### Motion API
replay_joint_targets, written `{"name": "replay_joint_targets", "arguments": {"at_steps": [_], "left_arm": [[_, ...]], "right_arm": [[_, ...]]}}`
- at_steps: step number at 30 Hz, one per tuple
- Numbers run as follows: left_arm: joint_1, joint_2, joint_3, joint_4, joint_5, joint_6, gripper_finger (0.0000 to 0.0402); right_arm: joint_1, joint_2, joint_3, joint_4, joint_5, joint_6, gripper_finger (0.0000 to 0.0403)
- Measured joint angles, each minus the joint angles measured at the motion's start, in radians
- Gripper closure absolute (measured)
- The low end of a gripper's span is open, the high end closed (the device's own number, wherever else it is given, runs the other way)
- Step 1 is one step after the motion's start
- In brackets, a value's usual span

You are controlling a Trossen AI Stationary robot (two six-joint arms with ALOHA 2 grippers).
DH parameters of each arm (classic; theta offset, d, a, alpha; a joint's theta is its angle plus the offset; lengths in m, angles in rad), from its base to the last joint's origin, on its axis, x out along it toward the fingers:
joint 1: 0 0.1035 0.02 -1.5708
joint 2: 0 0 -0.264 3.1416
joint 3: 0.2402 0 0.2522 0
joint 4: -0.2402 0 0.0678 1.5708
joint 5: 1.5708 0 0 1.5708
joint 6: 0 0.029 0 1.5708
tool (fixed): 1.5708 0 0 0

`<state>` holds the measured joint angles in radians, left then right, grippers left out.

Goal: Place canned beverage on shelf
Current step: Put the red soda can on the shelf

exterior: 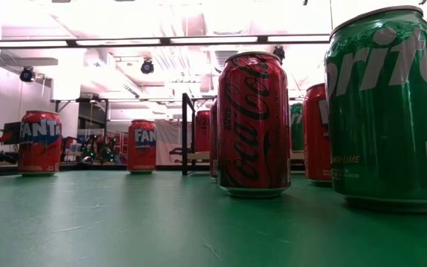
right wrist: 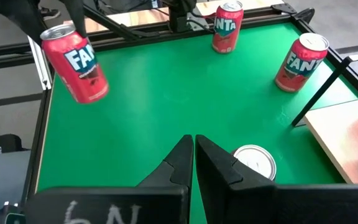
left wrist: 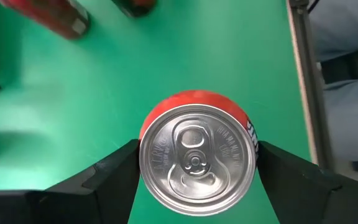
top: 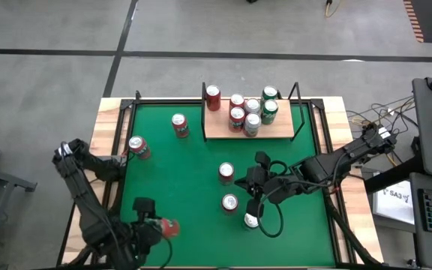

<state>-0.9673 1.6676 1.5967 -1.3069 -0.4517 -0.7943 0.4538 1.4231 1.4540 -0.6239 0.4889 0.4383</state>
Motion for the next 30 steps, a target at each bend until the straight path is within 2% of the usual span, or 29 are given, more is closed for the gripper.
{"name": "replay_joint_targets", "arguments": {"at_steps": [4,10,19,24,30], "left_arm": [[0.055,0.000,0.012,0.015,-0.011,0.140,0.0123],[0.126,-0.004,0.013,0.047,-0.013,0.328,0.0123],[0.188,-0.037,0.013,0.119,-0.055,0.554,0.0123],[0.205,-0.063,0.013,0.141,-0.063,0.647,0.0125],[0.224,-0.084,0.013,0.165,-0.063,0.715,0.0128]], "right_arm": [[0.000,0.000,-0.001,0.000,-0.008,-0.018,0.0394],[0.000,0.004,-0.004,0.002,-0.103,-0.077,0.0394],[0.000,0.089,-0.004,0.077,-0.123,-0.196,0.0381],[-0.002,0.134,-0.004,0.166,-0.124,-0.264,0.0325],[-0.016,0.173,0.006,0.247,-0.123,-0.309,0.0215]]}}
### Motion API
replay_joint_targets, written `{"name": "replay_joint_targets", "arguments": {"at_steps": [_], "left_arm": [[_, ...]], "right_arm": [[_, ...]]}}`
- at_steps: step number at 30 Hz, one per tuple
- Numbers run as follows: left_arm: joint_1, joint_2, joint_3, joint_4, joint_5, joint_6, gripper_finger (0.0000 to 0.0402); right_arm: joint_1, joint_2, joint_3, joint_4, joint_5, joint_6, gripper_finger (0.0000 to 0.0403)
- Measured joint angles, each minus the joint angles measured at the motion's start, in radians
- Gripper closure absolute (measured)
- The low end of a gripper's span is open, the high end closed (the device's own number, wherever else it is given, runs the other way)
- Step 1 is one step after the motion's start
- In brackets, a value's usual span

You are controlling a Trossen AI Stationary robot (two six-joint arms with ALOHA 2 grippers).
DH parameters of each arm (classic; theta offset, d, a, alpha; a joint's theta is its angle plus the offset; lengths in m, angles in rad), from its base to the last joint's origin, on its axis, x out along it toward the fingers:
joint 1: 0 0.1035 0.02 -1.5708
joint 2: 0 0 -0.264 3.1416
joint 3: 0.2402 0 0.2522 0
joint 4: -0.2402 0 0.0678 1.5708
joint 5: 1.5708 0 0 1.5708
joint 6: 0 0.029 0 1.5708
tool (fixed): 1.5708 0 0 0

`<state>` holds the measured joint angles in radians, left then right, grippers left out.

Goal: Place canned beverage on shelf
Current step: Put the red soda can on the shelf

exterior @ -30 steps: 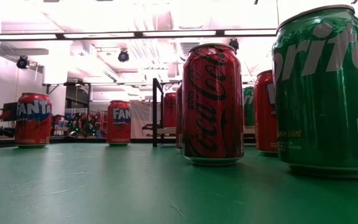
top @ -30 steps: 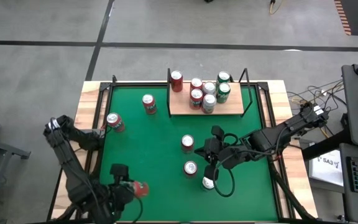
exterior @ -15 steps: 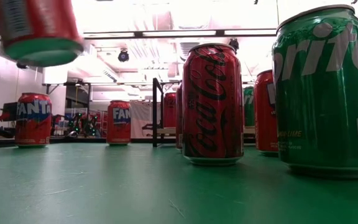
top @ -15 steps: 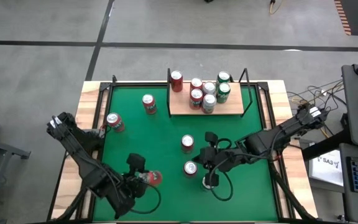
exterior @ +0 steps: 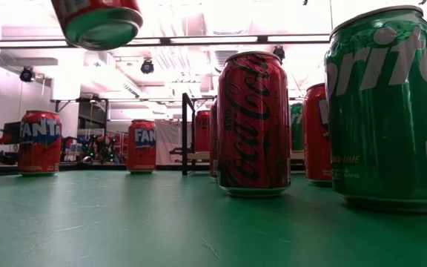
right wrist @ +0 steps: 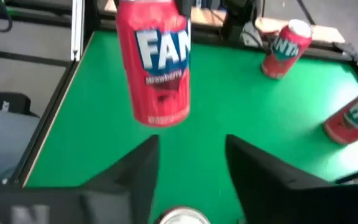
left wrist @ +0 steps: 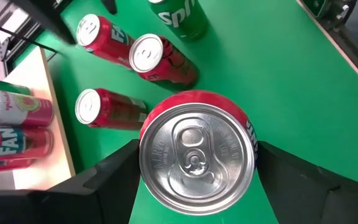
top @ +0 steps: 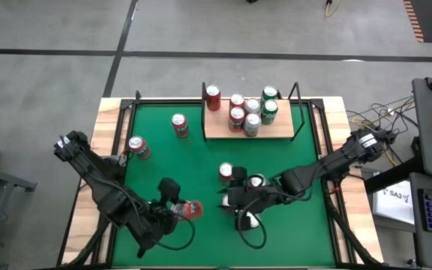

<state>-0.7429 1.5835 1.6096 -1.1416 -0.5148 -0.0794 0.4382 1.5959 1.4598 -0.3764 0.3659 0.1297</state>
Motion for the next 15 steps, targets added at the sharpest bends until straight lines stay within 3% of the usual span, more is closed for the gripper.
{"name": "replay_joint_targets", "arguments": {"at_steps": [7,15], "left_arm": [[0.010,-0.001,0.000,0.003,0.000,0.035,0.0129],[0.012,-0.001,0.000,0.006,0.000,0.033,0.0129]], "right_arm": [[-0.052,0.059,0.002,0.100,-0.044,-0.090,0.0102],[-0.127,0.124,0.002,0.203,-0.229,-0.098,0.0051]]}}
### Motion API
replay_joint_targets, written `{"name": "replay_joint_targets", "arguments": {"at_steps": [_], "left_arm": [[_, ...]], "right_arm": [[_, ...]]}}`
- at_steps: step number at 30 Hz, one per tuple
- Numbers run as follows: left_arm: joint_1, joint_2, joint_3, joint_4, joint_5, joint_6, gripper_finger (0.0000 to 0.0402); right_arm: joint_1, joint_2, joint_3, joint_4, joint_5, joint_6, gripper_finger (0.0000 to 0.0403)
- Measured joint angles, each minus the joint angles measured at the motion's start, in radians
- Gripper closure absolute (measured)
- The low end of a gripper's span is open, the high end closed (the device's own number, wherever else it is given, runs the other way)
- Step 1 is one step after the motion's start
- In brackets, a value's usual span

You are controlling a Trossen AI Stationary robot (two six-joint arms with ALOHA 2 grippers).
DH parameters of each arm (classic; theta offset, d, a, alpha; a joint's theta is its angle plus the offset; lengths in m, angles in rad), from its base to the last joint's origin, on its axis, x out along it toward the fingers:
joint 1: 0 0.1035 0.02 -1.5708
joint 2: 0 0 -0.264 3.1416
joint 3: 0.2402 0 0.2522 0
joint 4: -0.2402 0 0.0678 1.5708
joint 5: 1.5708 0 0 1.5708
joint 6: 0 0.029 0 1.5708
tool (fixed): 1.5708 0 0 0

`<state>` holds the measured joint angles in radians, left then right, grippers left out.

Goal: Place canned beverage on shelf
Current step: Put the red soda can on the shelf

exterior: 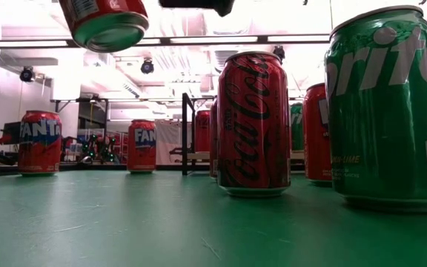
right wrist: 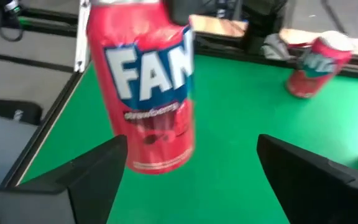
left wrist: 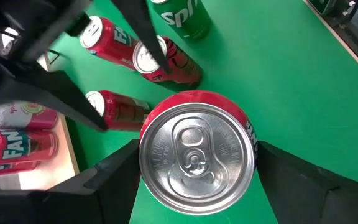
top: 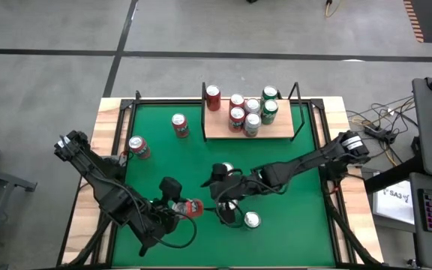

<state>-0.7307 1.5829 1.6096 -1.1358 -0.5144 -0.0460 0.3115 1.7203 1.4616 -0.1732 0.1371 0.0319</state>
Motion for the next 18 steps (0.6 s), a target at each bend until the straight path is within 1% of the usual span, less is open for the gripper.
{"name": "replay_joint_targets", "arguments": {"at_steps": [5,10,18], "left_arm": [[0.005,0.000,0.000,0.000,0.001,-0.001,0.0129],[0.014,0.000,0.000,-0.001,0.000,-0.003,0.0129],[0.027,0.000,0.000,0.000,0.000,-0.001,0.0129]], "right_arm": [[-0.022,0.016,0.000,0.056,-0.117,-0.008,0.0049],[-0.025,0.016,0.000,0.087,-0.120,-0.018,0.0048],[-0.028,0.016,0.000,0.090,-0.138,-0.019,0.0048]]}}
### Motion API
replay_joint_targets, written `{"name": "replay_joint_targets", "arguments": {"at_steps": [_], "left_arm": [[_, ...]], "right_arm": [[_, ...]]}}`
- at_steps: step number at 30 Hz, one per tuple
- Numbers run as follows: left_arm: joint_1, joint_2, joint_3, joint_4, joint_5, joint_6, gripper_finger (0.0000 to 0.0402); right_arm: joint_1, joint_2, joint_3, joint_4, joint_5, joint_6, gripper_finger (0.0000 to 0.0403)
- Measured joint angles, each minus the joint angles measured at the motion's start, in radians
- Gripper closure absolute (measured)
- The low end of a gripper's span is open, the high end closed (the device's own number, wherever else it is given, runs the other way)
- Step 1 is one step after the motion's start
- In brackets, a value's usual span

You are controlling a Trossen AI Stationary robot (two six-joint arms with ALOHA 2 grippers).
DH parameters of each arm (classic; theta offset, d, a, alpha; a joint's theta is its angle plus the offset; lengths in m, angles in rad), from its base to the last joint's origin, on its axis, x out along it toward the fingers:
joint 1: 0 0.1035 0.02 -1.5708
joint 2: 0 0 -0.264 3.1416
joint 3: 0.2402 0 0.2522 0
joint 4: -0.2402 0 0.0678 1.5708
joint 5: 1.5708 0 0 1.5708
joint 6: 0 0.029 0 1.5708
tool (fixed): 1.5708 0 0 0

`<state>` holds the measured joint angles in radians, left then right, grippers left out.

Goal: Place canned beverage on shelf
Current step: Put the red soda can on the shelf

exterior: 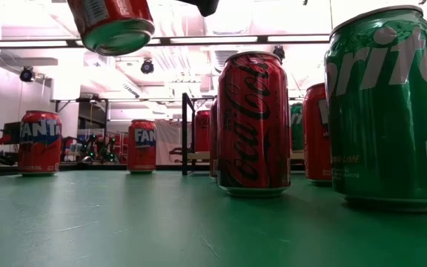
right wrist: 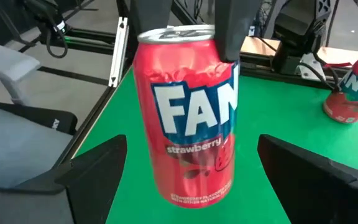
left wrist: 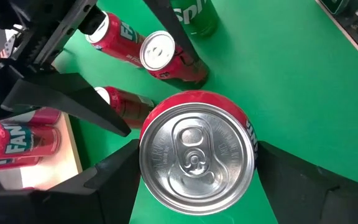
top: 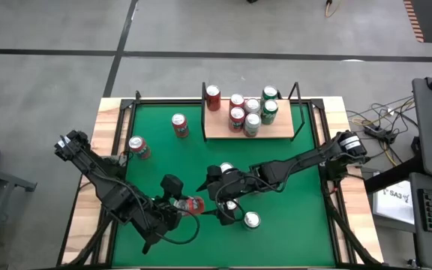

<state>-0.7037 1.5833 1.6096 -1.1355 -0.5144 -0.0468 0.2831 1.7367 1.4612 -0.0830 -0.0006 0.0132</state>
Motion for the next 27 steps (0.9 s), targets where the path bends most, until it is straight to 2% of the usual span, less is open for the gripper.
{"name": "replay_joint_targets", "arguments": {"at_steps": [18,22,27], "left_arm": [[0.061,0.001,0.000,0.046,-0.027,0.055,0.0129],[0.064,0.001,0.000,0.048,-0.025,0.072,0.0129],[0.066,0.001,0.000,0.045,-0.024,0.073,0.0128]], "right_arm": [[-0.017,0.065,0.001,0.042,0.004,-0.048,0.0053],[-0.020,0.065,0.001,0.057,0.002,-0.063,0.0074],[-0.028,0.065,0.001,0.059,-0.001,-0.070,0.0119]]}}
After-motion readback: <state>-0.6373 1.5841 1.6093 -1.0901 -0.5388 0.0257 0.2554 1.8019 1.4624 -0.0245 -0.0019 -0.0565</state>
